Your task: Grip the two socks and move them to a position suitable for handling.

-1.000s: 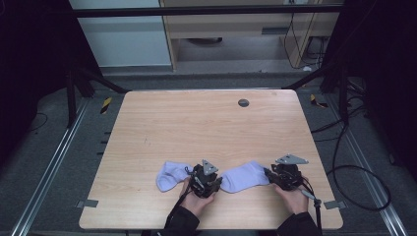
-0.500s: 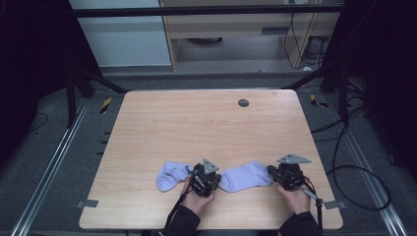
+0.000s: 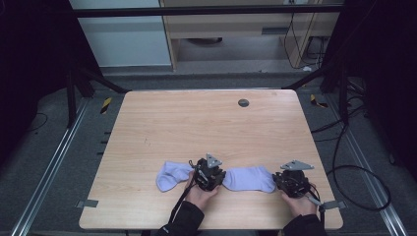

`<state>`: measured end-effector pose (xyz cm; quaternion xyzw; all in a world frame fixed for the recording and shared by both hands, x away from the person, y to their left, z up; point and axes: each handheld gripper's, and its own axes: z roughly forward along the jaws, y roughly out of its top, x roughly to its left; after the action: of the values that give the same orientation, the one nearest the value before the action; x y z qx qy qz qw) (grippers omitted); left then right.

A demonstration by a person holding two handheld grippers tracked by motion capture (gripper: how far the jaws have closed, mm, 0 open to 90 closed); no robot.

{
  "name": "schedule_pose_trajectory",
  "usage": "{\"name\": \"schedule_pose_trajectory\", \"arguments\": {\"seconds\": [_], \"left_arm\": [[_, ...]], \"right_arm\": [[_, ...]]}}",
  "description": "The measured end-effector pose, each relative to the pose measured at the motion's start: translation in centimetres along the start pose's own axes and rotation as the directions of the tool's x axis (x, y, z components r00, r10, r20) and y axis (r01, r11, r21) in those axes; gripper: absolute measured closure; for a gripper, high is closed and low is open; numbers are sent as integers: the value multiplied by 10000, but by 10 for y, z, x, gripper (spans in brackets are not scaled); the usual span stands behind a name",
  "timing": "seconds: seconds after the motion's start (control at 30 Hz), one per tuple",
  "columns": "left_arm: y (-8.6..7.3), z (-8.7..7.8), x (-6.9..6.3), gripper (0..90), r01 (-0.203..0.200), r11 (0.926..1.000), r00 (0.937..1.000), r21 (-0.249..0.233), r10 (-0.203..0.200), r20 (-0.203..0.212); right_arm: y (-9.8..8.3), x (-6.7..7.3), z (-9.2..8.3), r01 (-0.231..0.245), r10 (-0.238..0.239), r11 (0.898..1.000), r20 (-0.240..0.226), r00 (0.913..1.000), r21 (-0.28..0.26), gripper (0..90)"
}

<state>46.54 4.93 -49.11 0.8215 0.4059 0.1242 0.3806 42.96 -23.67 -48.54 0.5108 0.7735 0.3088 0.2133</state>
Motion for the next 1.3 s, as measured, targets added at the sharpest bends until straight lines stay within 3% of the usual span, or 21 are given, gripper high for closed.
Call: {"name": "schedule_pose_trajectory", "arguments": {"seconds": [0.13,0.33,0.43,0.67,0.97,1.17,1.3], "left_arm": [[5,-18,9,654,-14,9991,9998,-423,6,-188],[13,-54,26,523,-123,9957,9990,-922,83,-446],[14,-74,38,482,-116,9920,9988,-1260,54,-496],[8,-106,60,459,-132,9876,9951,-1562,-22,-985],[-13,-144,87,446,-32,9866,9863,-1631,-237,-1630],[-37,-165,106,445,321,9810,9749,-1913,-729,-2103],[-51,-171,117,448,653,9777,9695,-1996,-1095,-2191]], "right_arm": [[2,-2,-5,-154,154,9978,2,9999,-652,692],[7,-2,-14,-407,378,9842,-198,9991,-1723,578],[10,0,-16,-509,425,9803,-482,9979,-1906,534],[17,8,-16,-224,70,9790,-760,9971,-2028,473],[28,22,-17,206,-512,9752,-1344,9896,-2203,402],[38,36,-18,462,-856,9710,-1608,9833,-2346,364],[45,46,-18,589,-1058,9680,-1840,9772,-2438,356]]}}
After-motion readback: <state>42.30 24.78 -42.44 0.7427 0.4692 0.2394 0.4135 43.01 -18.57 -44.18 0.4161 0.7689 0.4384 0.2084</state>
